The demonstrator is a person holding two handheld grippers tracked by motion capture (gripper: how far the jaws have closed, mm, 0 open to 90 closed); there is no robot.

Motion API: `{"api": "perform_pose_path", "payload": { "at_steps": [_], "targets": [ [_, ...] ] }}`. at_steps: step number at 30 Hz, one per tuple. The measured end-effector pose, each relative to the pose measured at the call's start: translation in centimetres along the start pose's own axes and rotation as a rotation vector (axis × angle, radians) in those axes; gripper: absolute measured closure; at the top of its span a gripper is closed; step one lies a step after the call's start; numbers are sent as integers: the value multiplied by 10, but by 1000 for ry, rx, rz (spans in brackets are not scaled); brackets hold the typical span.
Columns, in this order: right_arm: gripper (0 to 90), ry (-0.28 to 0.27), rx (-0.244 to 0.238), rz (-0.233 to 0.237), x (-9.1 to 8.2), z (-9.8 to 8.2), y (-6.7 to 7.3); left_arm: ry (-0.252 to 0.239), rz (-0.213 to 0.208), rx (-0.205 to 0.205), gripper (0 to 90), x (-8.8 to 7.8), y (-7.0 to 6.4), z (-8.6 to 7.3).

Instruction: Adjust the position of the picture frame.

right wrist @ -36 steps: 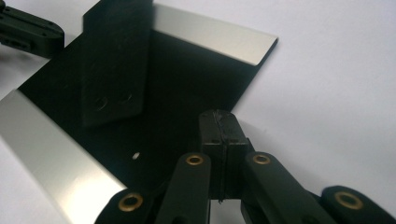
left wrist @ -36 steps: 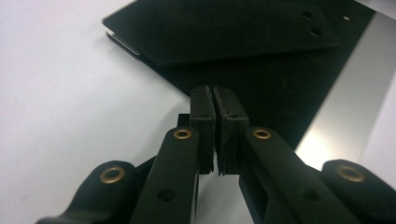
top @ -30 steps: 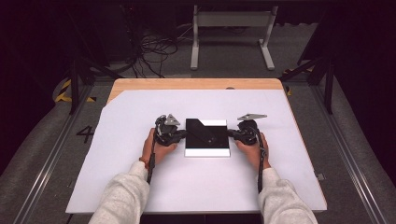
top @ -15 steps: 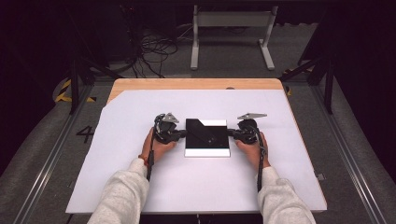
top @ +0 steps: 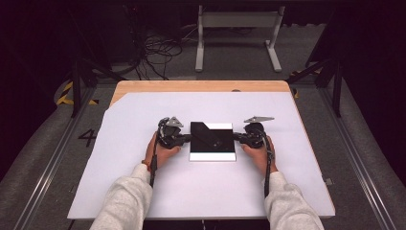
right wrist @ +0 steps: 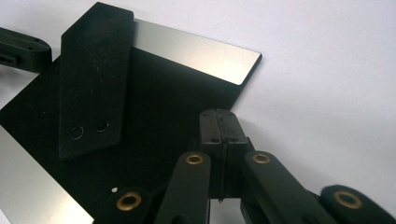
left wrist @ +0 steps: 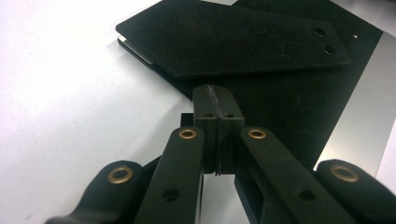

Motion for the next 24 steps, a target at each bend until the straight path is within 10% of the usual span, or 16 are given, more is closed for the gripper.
{"api": "perform_pose_path", "payload": {
  "at_steps": [8, 13, 24],
  "targets": [
    [900, -10, -32, -19, -2, -2, 3, 0, 43, 63, 900, -1, -11, 0],
    [900, -9, -31, -13, -2, -2, 2, -20, 106, 3, 891, 1, 1, 3],
    [900, -1, 16, -3, 0, -1, 1, -13, 57, -24, 900, 4, 6, 5]
  ]
}}
Point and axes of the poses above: each handheld gripper's, and its own axes: x roughly forward along the jaws, z roughly out of its top, y roughly to its left, the point moved 3 cm from there along x, roughly forward along the jaws, and after that the axes turned 13 degrees about -z, right-handed, at the moved point
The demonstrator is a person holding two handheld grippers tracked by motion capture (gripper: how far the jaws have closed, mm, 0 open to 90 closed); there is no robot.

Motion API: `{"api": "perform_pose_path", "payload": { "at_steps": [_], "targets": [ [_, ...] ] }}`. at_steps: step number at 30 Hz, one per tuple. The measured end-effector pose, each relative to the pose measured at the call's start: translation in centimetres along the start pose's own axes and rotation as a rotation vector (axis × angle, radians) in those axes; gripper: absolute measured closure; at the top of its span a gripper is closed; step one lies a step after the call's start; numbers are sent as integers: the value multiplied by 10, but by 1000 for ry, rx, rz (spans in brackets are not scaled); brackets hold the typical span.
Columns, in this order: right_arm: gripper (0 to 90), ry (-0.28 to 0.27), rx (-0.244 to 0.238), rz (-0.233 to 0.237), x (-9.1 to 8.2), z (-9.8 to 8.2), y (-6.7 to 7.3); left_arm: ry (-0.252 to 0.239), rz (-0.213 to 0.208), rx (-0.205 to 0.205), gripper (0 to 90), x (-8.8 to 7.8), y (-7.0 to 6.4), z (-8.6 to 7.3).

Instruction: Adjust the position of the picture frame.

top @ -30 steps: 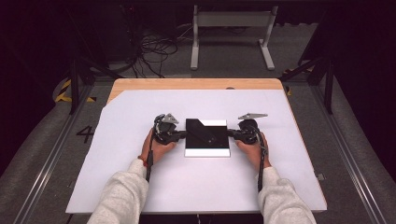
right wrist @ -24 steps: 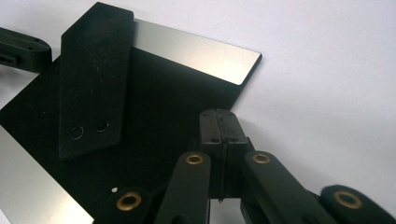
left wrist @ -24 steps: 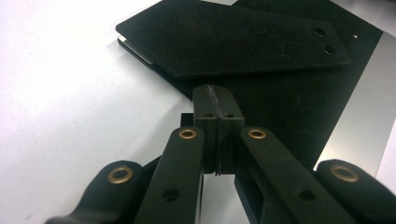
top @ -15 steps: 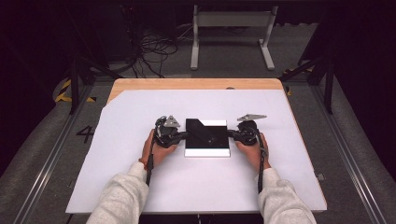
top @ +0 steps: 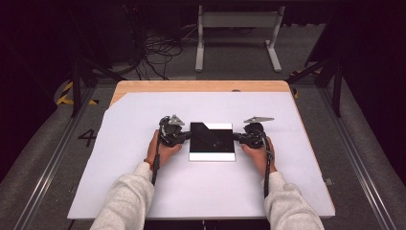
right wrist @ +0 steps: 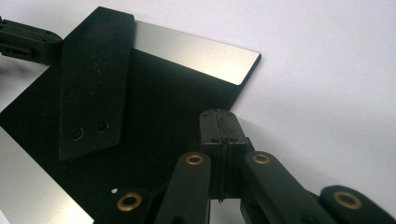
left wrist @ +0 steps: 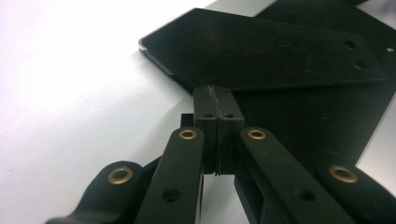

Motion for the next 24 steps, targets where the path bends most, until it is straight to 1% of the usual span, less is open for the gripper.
{"api": "perform_pose_path", "payload": {
  "at_steps": [2, 3, 4, 5, 8, 10, 11, 12, 15, 16, 17, 18, 20, 21, 22, 23, 24],
  "targets": [
    [900, 8, 12, 8, -1, 0, 0, -1, -21, -10, 900, -1, 1, 0],
    [900, 11, 20, 20, -1, -1, -1, 0, -22, -10, 900, -1, 1, 0],
    [900, 17, 27, 30, -2, -1, -1, 3, -23, 0, 900, -1, 1, 0],
    [900, 23, 28, 39, -3, -2, -2, -3, -30, -11, 900, -1, 0, 0],
    [900, 28, 30, 57, -4, -3, -3, 0, -55, -13, 900, -2, -1, -2],
    [900, 29, 24, 53, -5, -4, -2, 7, -69, -18, 900, -4, -3, -3],
    [900, 27, 20, 48, -5, -4, -2, 13, -75, -13, 900, -4, -4, -4],
    [900, 28, 19, 46, -6, -4, -1, 12, -72, -13, 900, -4, -5, -4],
    [900, 30, 9, 49, -8, -6, 0, 22, -88, -9, 900, -6, -6, -6],
    [900, 33, 9, 56, -8, -6, 0, 22, -94, -5, 900, -6, -7, -6],
    [900, 33, 8, 60, -9, -7, 0, 33, -99, 5, 900, -7, -8, -7],
    [900, 33, 6, 60, -10, -8, 0, 37, -99, 7, 900, -8, -10, -8],
    [900, 29, 11, 54, -11, -9, 2, 42, -98, 26, 900, -9, -13, -10],
    [900, 25, 9, 50, -11, -9, 2, 39, -108, 28, 900, -9, -12, -11],
    [900, 23, 14, 50, -11, -10, 2, 36, -115, 14, 900, -10, -12, -11],
    [900, 26, 18, 53, -11, -10, 3, 36, -113, 20, 900, -11, -11, -12],
    [900, 28, 12, 53, -12, -10, 5, 23, -121, 13, 900, -12, -10, -14]
  ]
}}
Point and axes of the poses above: each handheld gripper's, and its own axes: x roughly forward along the jaws, z roughly out of its top, y roughly to its left, the point moved 3 cm from there along x, roughly forward along the jaws, and after that the axes turned 13 degrees about -z, right-handed, at the moved point
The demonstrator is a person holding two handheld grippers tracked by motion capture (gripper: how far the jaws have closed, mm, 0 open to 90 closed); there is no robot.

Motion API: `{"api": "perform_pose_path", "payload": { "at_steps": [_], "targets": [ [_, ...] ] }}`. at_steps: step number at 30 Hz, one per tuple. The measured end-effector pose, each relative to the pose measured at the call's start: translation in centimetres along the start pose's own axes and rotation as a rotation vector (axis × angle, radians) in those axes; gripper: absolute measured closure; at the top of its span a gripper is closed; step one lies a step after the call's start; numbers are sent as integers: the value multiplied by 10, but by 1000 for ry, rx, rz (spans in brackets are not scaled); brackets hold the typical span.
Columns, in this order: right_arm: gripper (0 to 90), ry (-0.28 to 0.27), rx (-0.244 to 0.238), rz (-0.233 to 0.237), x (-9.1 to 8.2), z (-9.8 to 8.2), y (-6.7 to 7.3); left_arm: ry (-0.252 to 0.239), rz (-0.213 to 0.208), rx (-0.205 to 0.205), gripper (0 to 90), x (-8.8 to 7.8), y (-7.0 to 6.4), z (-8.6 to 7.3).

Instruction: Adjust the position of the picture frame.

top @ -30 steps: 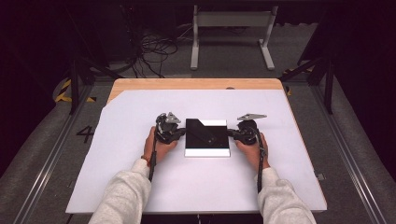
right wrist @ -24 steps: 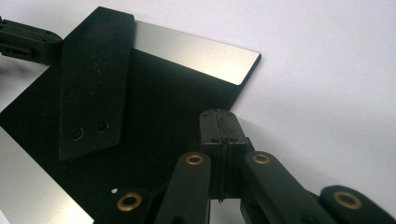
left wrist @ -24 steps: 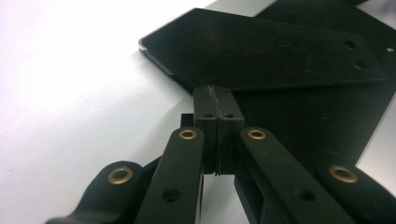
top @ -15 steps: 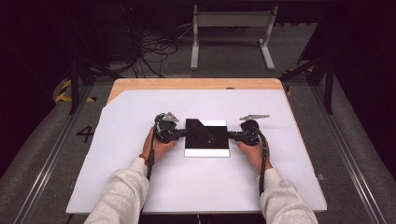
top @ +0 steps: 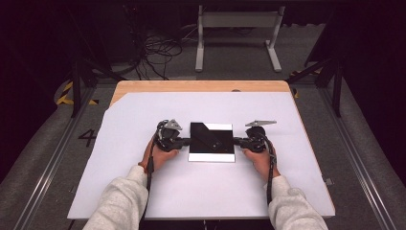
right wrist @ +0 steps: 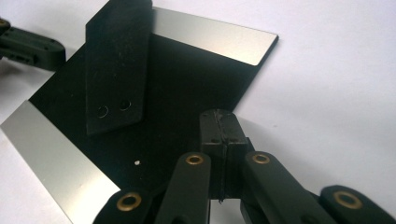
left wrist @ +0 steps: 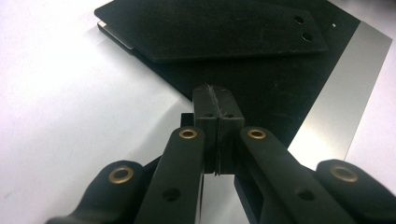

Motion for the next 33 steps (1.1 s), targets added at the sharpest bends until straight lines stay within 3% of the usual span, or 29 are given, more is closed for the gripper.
{"api": "perform_pose_path", "payload": {
  "at_steps": [1, 5, 8, 11, 13, 15, 17, 20, 22, 23, 24, 25, 27, 28, 29, 30, 33],
  "targets": [
    [900, -3, -12, 9, -1, -2, 2, -4, -5, -12, 900, -1, 0, -1],
    [900, -6, -26, 19, -3, -3, 3, 9, 40, 26, 900, 0, -5, -2],
    [900, -3, -28, 18, -3, -3, 4, 10, 18, 23, 900, -1, -6, -2],
    [900, 4, -46, 19, -4, -3, 2, 33, 44, 65, 900, 1, -15, -2],
    [900, 8, -49, 11, -6, -3, 0, 14, 10, 47, 900, 3, -17, -3],
    [900, 3, -33, 20, -6, -4, -4, 23, 9, 61, 900, 3, -17, -3],
    [900, -1, -37, 14, -6, -5, -3, 2, -10, 44, 900, 3, -15, -4],
    [900, -11, -32, 4, -7, -6, -2, 12, 20, 57, 900, 3, -17, -3],
    [900, -6, -40, 15, -7, -7, 0, -9, 29, 61, 900, 2, -17, -1],
    [900, -3, -45, 23, -8, -8, 1, -4, -51, 50, 900, 5, -20, 0],
    [900, 14, -54, 98, -7, -9, 5, 1, -86, 59, 900, 9, -24, 1],
    [900, 25, -79, 136, -6, -10, 12, 10, -89, 95, 900, 16, -31, 5],
    [900, 6, -151, 80, -6, -9, 28, 63, -38, 192, 900, 26, -49, 14],
    [900, -3, -154, 75, -6, -9, 28, 61, -39, 209, 900, 24, -56, 17],
    [900, 4, -134, 105, -5, -10, 24, 63, -39, 221, 899, 20, -59, 17],
    [900, 5, -126, 104, -6, -10, 23, 53, -18, 245, 899, 12, -63, 17],
    [900, -14, -145, 68, -8, -10, 24, 25, 24, 246, 889, -16, -62, 8]
  ]
}}
Point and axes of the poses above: each handheld gripper's, and its own axes: x roughly forward along the jaws, z roughly out of its top, y roughly to its left, the point moved 3 cm from there along x, roughly forward along the jaws, and after that the axes turned 13 degrees about -z, right-handed, at the moved point
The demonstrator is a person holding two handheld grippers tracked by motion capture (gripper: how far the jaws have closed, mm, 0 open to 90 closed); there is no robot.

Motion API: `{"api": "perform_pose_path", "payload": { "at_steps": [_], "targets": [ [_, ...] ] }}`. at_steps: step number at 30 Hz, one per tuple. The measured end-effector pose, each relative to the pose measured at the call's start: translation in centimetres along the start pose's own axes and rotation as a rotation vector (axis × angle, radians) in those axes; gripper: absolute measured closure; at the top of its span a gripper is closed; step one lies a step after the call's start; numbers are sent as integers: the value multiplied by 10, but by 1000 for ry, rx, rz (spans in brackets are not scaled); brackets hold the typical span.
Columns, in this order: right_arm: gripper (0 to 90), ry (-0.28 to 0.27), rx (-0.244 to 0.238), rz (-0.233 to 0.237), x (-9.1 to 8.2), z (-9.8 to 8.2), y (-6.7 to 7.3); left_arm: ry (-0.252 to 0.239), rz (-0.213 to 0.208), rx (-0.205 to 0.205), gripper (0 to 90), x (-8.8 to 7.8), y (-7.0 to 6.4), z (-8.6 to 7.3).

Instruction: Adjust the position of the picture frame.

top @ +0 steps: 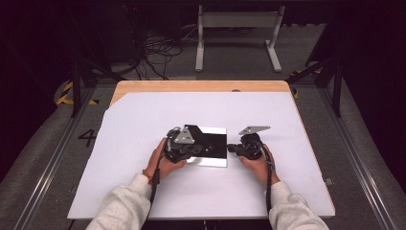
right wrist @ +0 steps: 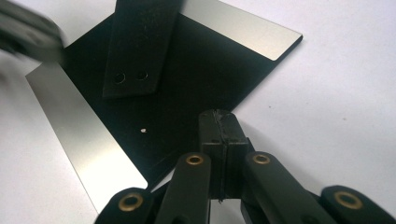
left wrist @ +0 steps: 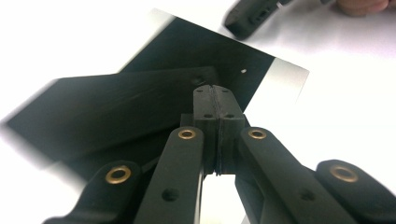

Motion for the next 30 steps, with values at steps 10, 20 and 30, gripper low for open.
{"api": "perform_pose_path", "payload": {
  "at_steps": [10, 20, 30],
  "targets": [
    [878, -56, -39, -71, -23, -8, -12, -106, 136, -15, 803, -76, -7, -52],
    [828, -82, -61, -103, -39, -11, -14, -96, 170, -29, 610, -107, -19, -98],
    [725, -110, -127, -131, -46, -11, -4, -89, 241, -33, 339, -114, -17, -117]
  ]
}}
Point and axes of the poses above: each handheld gripper's, and its own axes: x roughly forward along the jaws, z roughly out of its top, y roughly to its left, the point moved 3 cm from there along x, roughly forward along the jaws, and after that the axes turned 13 degrees about -z, right-handed, at the moved point
